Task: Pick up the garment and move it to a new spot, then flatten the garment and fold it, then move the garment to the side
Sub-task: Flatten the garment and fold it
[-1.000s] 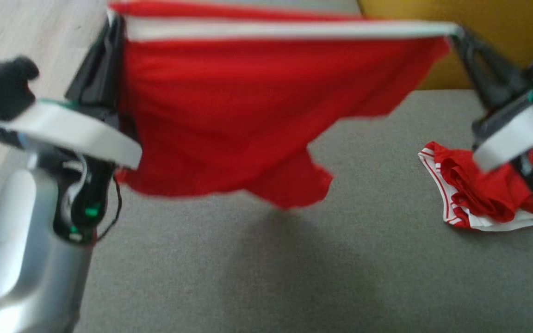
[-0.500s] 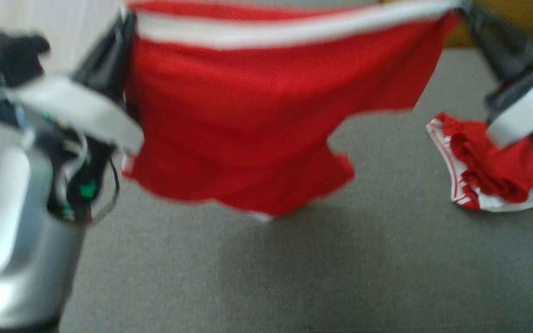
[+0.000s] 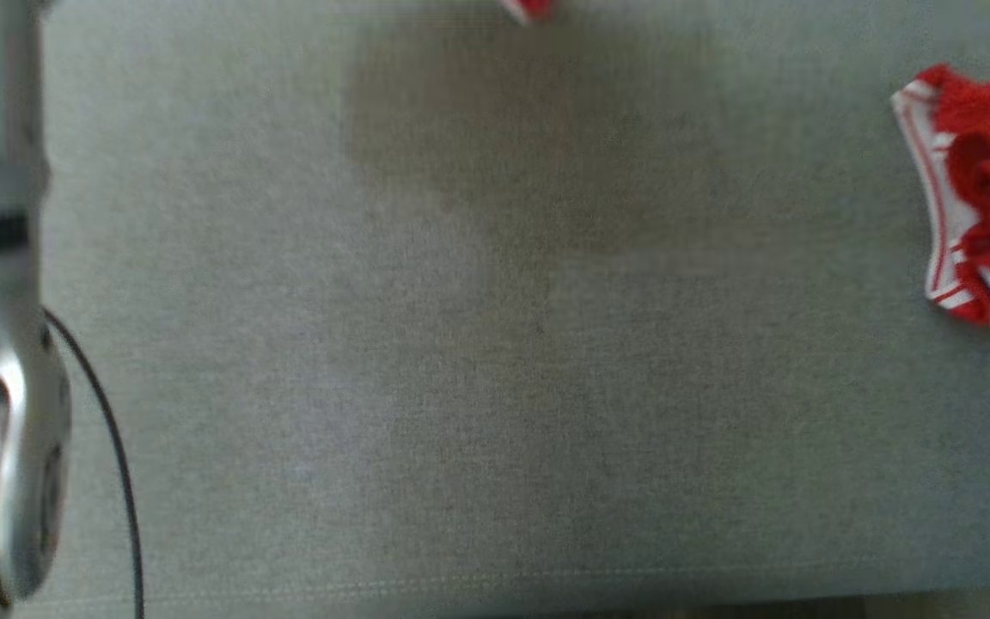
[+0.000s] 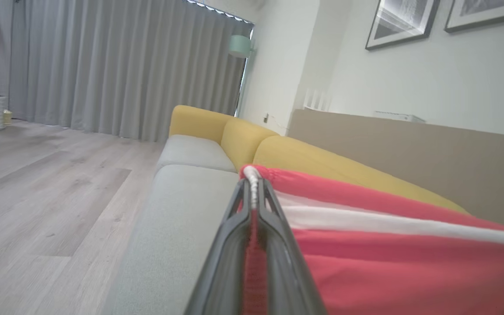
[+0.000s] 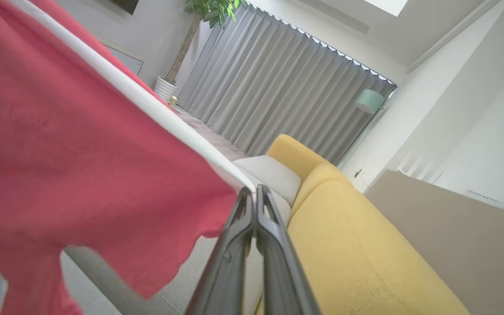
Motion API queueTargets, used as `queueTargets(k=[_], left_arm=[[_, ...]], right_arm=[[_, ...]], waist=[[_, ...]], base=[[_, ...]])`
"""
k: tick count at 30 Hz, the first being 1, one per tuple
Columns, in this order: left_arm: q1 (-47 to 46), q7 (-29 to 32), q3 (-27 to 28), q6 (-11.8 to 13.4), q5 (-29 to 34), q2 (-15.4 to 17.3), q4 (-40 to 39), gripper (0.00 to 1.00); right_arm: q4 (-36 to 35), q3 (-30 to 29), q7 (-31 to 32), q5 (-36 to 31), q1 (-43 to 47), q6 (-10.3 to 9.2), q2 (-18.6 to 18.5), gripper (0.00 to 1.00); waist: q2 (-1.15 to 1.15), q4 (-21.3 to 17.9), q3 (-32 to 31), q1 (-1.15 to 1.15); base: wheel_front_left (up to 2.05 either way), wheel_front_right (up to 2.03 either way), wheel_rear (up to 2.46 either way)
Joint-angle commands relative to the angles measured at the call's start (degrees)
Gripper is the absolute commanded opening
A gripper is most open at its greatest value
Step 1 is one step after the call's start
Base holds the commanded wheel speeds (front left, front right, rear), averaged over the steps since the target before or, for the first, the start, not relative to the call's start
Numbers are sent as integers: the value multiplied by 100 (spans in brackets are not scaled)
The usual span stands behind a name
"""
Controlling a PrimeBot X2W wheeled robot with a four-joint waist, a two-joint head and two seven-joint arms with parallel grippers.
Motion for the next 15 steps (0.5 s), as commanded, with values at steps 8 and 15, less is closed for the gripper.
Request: queueTargets(k=[8,15], left_arm=[[-955,-1217,180,-300,106,-103,1580,0],[-519,-1494,-155,-687,174,-305,2655,0]], right_arm=[[1606,189,-940,-280,-632,19,740,0],[2322,1079,-1189,-18,-142,19,963,0]], waist=[[0,67,963,-2],[0,188,929,-2]], base=[[0,0,0],[0,0,0]])
